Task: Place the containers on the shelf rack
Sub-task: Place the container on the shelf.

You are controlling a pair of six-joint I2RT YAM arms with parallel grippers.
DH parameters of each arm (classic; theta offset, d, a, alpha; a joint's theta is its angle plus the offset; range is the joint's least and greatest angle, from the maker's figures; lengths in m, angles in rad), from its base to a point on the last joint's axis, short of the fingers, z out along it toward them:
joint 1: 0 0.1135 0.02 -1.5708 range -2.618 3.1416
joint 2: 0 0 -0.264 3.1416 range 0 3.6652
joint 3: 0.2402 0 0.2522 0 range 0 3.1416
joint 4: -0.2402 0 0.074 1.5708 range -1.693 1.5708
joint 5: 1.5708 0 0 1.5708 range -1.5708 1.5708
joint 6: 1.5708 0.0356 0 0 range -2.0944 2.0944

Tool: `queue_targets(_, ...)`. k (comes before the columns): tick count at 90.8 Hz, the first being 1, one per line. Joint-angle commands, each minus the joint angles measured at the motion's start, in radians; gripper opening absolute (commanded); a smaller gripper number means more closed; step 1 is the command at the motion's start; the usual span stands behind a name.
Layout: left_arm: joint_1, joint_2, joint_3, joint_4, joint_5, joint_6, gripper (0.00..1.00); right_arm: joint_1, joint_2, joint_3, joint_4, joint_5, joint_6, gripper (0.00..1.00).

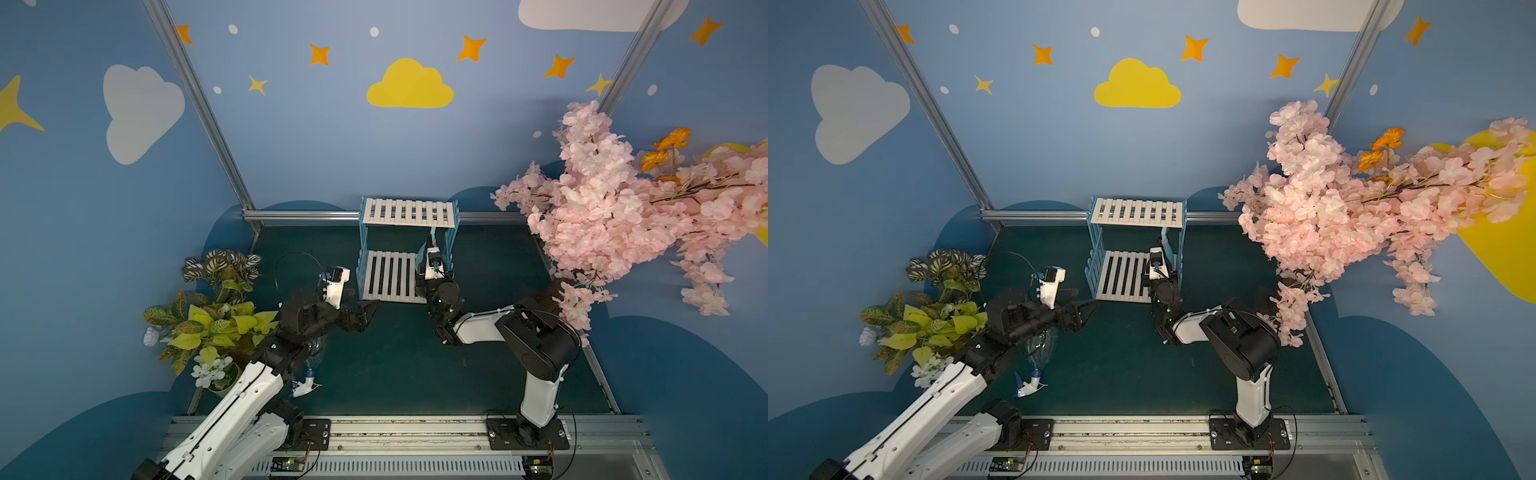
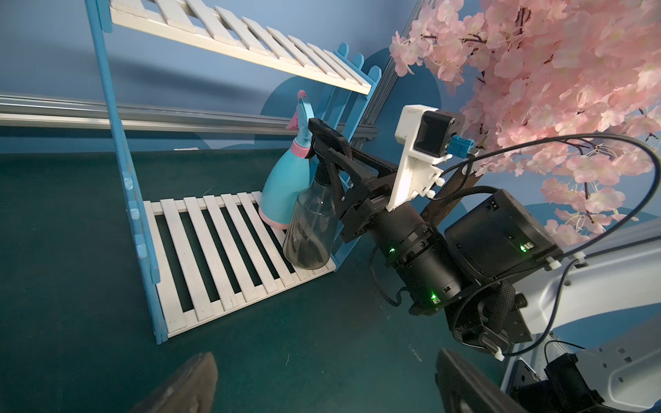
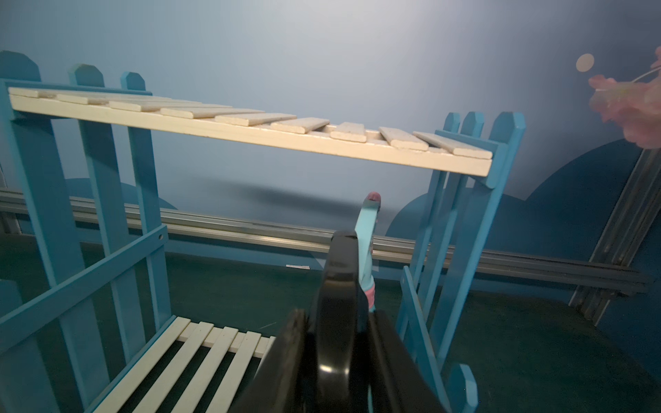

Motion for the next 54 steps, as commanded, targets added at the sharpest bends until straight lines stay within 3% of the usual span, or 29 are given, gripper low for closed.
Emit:
queue_targets(1,-0.002,0.004,0.024,-0.03,0.005,0.024,1.0,-0.007,0.018,0.037,0.049,-0.006,-0.001,0.0)
queue_targets(54,-0.002,0.013,0.016,-0.019,0.011,0.007,1.0,-0.009,0.03,0.043,0.05,0.018,0.005,0.0)
